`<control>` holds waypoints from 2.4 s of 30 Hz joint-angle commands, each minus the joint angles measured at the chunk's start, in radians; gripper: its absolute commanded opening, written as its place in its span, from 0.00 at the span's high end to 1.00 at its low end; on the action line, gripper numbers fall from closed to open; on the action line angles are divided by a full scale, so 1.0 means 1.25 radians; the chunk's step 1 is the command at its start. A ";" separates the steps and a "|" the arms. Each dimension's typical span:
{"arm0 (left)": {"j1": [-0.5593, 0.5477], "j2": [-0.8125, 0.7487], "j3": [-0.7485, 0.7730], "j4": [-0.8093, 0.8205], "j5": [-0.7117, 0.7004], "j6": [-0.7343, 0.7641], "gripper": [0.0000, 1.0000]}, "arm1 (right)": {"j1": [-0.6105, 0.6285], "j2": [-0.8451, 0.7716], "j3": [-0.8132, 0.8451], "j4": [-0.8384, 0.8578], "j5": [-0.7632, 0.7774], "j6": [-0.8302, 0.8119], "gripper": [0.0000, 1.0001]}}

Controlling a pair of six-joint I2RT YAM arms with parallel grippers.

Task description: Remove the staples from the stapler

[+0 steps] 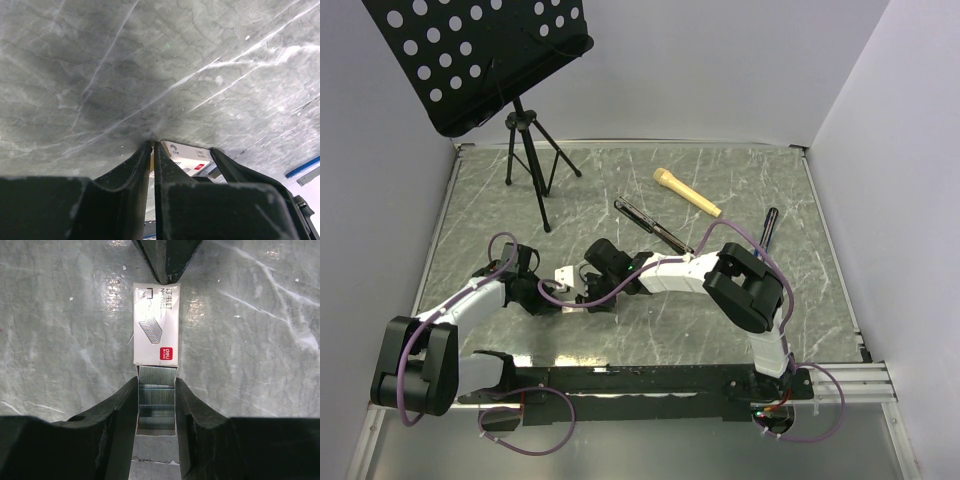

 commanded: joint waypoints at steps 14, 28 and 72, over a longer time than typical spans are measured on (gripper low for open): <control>-0.017 0.023 -0.034 -0.007 -0.036 -0.014 0.86 | 0.020 -0.006 0.017 0.007 -0.031 0.016 0.75; -0.029 0.013 -0.034 -0.011 -0.039 -0.024 0.87 | 0.014 -0.022 -0.010 0.061 0.015 0.070 0.76; -0.038 -0.018 -0.018 -0.054 -0.074 -0.031 0.88 | -0.023 -0.185 -0.106 0.092 0.008 0.262 0.52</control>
